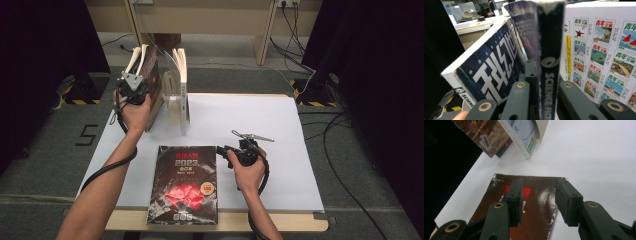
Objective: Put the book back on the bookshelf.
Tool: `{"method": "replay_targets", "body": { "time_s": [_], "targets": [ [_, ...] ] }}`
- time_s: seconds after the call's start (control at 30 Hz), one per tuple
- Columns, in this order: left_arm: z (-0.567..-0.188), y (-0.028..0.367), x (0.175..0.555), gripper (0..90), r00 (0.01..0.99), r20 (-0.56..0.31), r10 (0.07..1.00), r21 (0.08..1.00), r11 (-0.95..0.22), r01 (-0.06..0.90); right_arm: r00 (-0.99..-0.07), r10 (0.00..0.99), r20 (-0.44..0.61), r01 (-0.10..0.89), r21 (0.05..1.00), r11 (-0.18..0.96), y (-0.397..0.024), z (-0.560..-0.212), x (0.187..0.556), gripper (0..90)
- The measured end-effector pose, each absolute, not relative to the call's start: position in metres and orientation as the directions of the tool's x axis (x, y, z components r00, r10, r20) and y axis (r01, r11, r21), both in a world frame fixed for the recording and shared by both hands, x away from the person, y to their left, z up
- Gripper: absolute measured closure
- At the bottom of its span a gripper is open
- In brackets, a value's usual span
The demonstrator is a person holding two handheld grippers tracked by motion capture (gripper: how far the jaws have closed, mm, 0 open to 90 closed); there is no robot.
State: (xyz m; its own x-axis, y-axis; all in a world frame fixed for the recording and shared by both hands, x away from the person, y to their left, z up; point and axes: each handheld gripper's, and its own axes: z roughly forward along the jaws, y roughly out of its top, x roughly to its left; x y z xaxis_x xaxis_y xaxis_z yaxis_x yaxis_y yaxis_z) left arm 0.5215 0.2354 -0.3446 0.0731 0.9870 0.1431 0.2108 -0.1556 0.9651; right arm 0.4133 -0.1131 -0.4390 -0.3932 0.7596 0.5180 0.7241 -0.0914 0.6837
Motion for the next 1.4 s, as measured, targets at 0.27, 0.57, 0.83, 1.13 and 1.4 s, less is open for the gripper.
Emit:
{"method": "replay_targets", "body": {
  "time_s": [0.27, 0.57, 0.83, 1.13, 1.4],
  "targets": [
    [-0.357, 0.234, 0.524, 82.6, 0.073, 0.147, 0.986, 0.961, -0.16, 0.225, -0.393, 0.758, 0.52, 0.726, 0.682, -0.091, -0.113, -0.439, 0.413, 58.6],
    [-0.349, 0.238, 0.524, 78.9, 0.092, 0.1, 0.991, 0.955, -0.122, 0.271, -0.395, 0.76, 0.516, 0.727, 0.682, -0.085, -0.113, -0.439, 0.413, 58.6],
    [-0.338, 0.242, 0.523, 77.7, 0.11, 0.045, 0.993, 0.954, -0.075, 0.291, -0.397, 0.761, 0.513, 0.727, 0.682, -0.081, -0.114, -0.44, 0.414, 58.2],
    [-0.331, 0.245, 0.524, 78.9, 0.116, 0.013, 0.993, 0.936, -0.053, 0.348, -0.395, 0.76, 0.516, 0.734, 0.675, -0.077, -0.115, -0.441, 0.414, 57.7],
    [-0.327, 0.242, 0.527, 82.9, 0.117, -0.009, 0.993, 0.923, -0.037, 0.384, -0.39, 0.761, 0.518, 0.736, 0.672, -0.08, -0.115, -0.441, 0.414, 57.7]
  ]
}}
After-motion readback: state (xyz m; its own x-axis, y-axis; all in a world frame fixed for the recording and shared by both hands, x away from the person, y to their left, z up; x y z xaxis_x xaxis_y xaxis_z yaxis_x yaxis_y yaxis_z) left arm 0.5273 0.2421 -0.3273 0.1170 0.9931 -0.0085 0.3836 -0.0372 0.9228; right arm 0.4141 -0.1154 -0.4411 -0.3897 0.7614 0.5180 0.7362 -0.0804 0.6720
